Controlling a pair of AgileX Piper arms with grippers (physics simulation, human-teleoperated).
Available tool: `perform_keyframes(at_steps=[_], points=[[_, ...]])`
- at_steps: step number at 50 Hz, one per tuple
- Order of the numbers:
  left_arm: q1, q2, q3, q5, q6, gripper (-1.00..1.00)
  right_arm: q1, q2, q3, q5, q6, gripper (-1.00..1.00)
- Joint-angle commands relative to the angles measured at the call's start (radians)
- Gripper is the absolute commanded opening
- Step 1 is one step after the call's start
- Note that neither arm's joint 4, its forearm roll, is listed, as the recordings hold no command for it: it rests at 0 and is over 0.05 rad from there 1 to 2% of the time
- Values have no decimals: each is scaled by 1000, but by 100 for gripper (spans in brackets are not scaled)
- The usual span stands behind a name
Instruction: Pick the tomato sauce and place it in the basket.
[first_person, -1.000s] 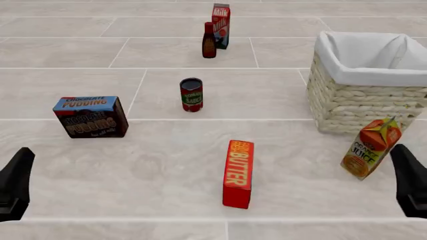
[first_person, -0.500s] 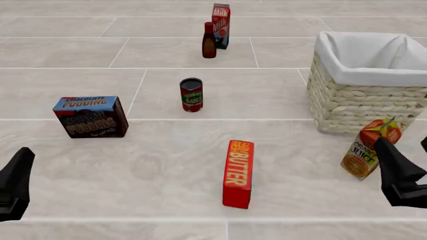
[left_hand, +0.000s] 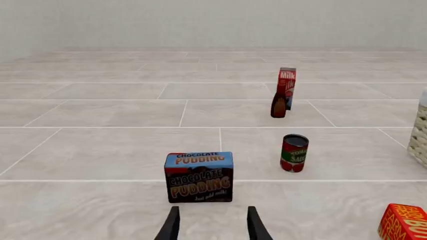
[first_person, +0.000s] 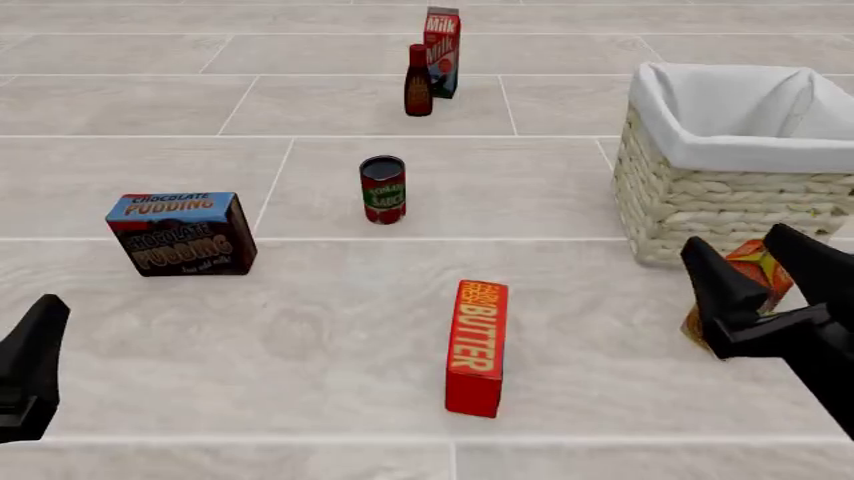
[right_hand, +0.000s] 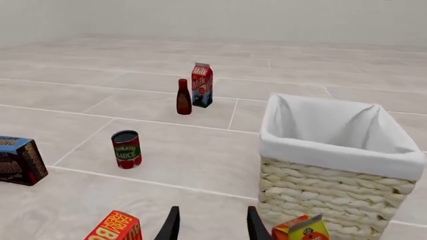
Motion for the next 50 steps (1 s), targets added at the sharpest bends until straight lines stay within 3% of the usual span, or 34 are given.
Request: perform_keyframes(at_steps=[1,12,30,50], points=[[0,0,0,0,0,100,50,200,-53,-123,-30,100],[-1,1,0,0,0,100,89,362,-115,-190,-41,100],[0,0,0,0,0,100,184,594,-303,-149,-63,100],[0,0,0,0,0,100,223,764,-439,-146,-89,100]])
